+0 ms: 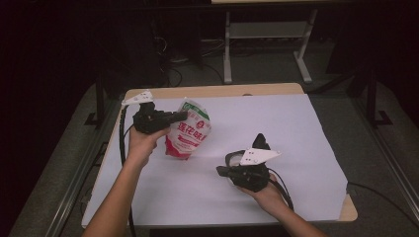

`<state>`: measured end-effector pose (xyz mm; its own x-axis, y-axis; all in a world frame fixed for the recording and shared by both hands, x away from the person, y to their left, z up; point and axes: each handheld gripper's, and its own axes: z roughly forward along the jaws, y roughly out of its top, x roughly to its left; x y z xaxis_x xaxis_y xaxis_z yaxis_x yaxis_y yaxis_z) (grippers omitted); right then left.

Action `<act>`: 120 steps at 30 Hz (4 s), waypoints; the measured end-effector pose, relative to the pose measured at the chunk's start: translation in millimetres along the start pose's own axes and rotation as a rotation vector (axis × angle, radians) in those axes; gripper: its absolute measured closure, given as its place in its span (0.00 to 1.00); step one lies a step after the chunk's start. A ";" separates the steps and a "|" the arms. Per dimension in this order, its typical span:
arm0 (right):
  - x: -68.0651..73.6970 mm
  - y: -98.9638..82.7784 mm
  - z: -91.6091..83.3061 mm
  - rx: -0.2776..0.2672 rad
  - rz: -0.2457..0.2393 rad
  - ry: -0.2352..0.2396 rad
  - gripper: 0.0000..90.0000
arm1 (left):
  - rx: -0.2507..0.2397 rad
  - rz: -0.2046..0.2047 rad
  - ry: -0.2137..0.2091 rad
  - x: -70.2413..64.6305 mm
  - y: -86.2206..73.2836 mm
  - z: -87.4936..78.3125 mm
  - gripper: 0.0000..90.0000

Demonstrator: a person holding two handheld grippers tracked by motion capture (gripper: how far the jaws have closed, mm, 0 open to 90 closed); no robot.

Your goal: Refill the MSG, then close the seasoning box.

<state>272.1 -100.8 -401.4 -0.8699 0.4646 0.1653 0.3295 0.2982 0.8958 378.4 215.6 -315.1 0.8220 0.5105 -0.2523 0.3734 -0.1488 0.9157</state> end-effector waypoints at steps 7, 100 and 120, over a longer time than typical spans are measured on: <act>-5.2 -1.2 -8.3 0.008 0.008 0.001 1.00 | 0.013 0.006 0.015 -0.3 -3.8 -15.3 1.00; -14.3 -9.0 -17.3 0.020 0.018 -0.024 1.00 | 0.237 0.030 0.257 5.3 -148.8 -127.3 0.22; -16.3 -30.1 -72.5 -0.037 0.034 -0.038 1.00 | 0.263 0.008 0.295 -15.1 -166.2 -124.2 0.19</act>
<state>249.8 -177.8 -401.2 -0.8439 0.5052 0.1805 0.3439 0.2513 0.9047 250.5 337.9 -424.7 0.6810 0.7240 -0.1094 0.4962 -0.3464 0.7961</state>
